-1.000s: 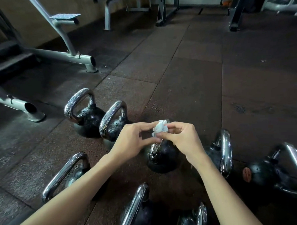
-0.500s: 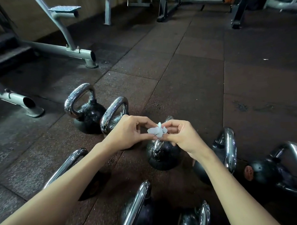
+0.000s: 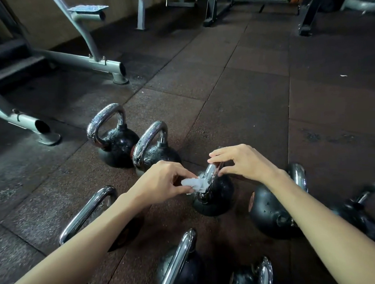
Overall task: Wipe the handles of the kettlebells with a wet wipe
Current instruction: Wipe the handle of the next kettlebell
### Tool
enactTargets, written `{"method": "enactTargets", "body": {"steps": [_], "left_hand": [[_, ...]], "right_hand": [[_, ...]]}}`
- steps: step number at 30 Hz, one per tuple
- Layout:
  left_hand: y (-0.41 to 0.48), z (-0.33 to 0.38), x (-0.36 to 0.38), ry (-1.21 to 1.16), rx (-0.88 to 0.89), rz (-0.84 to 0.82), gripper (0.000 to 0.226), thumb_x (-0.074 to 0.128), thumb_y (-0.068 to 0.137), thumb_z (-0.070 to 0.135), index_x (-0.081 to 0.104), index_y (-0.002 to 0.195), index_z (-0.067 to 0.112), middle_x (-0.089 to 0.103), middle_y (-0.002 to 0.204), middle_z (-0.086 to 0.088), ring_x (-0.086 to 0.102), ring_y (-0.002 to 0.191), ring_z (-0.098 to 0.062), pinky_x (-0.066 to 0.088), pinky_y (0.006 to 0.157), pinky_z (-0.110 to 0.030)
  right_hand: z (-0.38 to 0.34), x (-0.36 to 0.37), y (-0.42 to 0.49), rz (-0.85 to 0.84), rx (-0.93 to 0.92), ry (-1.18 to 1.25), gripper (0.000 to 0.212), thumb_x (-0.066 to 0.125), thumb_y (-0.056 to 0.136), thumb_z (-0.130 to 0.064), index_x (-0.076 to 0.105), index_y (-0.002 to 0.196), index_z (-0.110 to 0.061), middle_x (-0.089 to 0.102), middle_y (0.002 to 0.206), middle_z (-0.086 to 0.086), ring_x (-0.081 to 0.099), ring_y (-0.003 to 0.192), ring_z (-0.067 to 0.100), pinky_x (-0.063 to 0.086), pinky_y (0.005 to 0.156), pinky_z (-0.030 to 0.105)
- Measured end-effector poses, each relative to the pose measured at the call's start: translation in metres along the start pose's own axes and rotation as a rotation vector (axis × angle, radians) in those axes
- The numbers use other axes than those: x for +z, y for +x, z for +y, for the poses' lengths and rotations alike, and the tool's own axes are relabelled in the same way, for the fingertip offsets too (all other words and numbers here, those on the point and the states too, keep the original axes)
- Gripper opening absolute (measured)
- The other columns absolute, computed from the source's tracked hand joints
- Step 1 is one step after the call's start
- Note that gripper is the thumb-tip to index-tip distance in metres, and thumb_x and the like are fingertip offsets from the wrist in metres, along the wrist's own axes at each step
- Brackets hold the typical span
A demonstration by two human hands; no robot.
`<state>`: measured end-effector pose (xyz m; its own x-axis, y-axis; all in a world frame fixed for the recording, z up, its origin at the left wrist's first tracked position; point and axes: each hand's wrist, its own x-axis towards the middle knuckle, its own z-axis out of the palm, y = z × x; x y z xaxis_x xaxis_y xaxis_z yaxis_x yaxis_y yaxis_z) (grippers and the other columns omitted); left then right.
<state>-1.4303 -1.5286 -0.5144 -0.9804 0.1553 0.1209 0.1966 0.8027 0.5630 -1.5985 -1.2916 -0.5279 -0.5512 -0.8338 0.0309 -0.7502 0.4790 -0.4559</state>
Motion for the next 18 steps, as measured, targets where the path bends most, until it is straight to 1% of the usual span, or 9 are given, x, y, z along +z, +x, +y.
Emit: {"method": "enactTargets", "body": {"steps": [2,3,6,7,9,11,13,16,18], "left_hand": [[0.001,-0.003,0.006,-0.015,0.004,0.021,0.027,0.084,0.082,0.045,0.079,0.107,0.037,0.072,0.1,0.02,0.063,0.088,0.006,0.04,0.071,-0.008],[0.002,-0.003,0.01,-0.018,0.004,0.037,0.027,0.085,0.082,0.044,0.079,0.107,0.037,0.073,0.1,0.021,0.064,0.086,0.005,0.04,0.07,-0.009],[0.009,-0.001,0.02,-0.015,-0.016,0.119,0.03,0.085,0.082,0.043,0.079,0.11,0.035,0.068,0.088,0.03,0.058,0.072,0.006,0.036,0.064,-0.008],[0.012,0.001,0.022,-0.028,-0.025,0.141,0.031,0.084,0.082,0.043,0.079,0.112,0.035,0.067,0.087,0.03,0.058,0.068,0.003,0.037,0.062,-0.01],[0.021,0.005,0.029,-0.051,-0.018,0.161,0.033,0.084,0.083,0.042,0.078,0.115,0.034,0.073,0.093,0.023,0.06,0.068,-0.004,0.043,0.063,-0.016],[0.032,0.007,0.033,-0.027,0.017,0.139,0.034,0.082,0.085,0.041,0.078,0.118,0.032,0.076,0.101,0.015,0.064,0.076,-0.001,0.049,0.07,-0.018],[0.041,0.006,0.031,0.011,0.048,0.088,0.035,0.078,0.088,0.044,0.077,0.12,0.032,0.077,0.104,0.012,0.068,0.085,0.0,0.053,0.077,-0.022],[0.045,-0.002,0.025,0.058,0.07,0.02,0.035,0.077,0.088,0.045,0.077,0.12,0.031,0.076,0.104,0.011,0.068,0.086,-0.001,0.051,0.076,-0.019],[0.042,-0.004,0.028,0.076,0.072,0.028,0.034,0.078,0.088,0.039,0.078,0.12,0.029,0.076,0.105,0.011,0.067,0.087,-0.002,0.049,0.077,-0.016]], "right_hand": [[0.004,-0.003,0.001,-0.007,-0.062,-0.002,0.047,0.084,0.083,-0.029,0.071,0.127,-0.042,0.064,0.134,-0.027,0.059,0.126,0.0,0.051,0.103,0.035],[0.006,-0.004,0.002,-0.011,-0.096,0.002,0.046,0.083,0.084,-0.026,0.071,0.127,-0.039,0.064,0.133,-0.027,0.061,0.124,0.001,0.052,0.102,0.038],[0.017,-0.006,0.011,-0.043,-0.152,0.012,0.044,0.081,0.085,-0.023,0.071,0.126,-0.032,0.066,0.131,-0.026,0.065,0.119,0.003,0.053,0.1,0.043],[0.021,-0.006,0.014,-0.048,-0.153,0.023,0.044,0.081,0.084,-0.023,0.071,0.126,-0.032,0.066,0.13,-0.026,0.065,0.118,0.002,0.053,0.1,0.042],[0.028,-0.006,0.018,-0.049,-0.138,0.041,0.045,0.082,0.083,-0.023,0.071,0.126,-0.032,0.067,0.13,-0.026,0.065,0.118,-0.002,0.053,0.1,0.038],[0.032,-0.006,0.02,-0.029,-0.142,0.077,0.045,0.084,0.082,-0.022,0.072,0.126,-0.03,0.069,0.129,-0.022,0.065,0.116,-0.004,0.053,0.098,0.03],[0.036,-0.008,0.022,-0.027,-0.134,0.119,0.044,0.085,0.082,-0.02,0.074,0.124,-0.026,0.072,0.125,-0.018,0.068,0.111,-0.002,0.051,0.095,0.022],[0.042,-0.015,0.027,-0.047,-0.097,0.128,0.042,0.084,0.082,-0.014,0.075,0.122,-0.025,0.075,0.118,-0.015,0.07,0.105,0.0,0.051,0.092,0.021],[0.045,-0.019,0.028,-0.036,-0.063,0.117,0.042,0.083,0.082,-0.01,0.075,0.121,-0.025,0.076,0.116,-0.014,0.069,0.097,-0.006,0.052,0.09,0.022]]}}
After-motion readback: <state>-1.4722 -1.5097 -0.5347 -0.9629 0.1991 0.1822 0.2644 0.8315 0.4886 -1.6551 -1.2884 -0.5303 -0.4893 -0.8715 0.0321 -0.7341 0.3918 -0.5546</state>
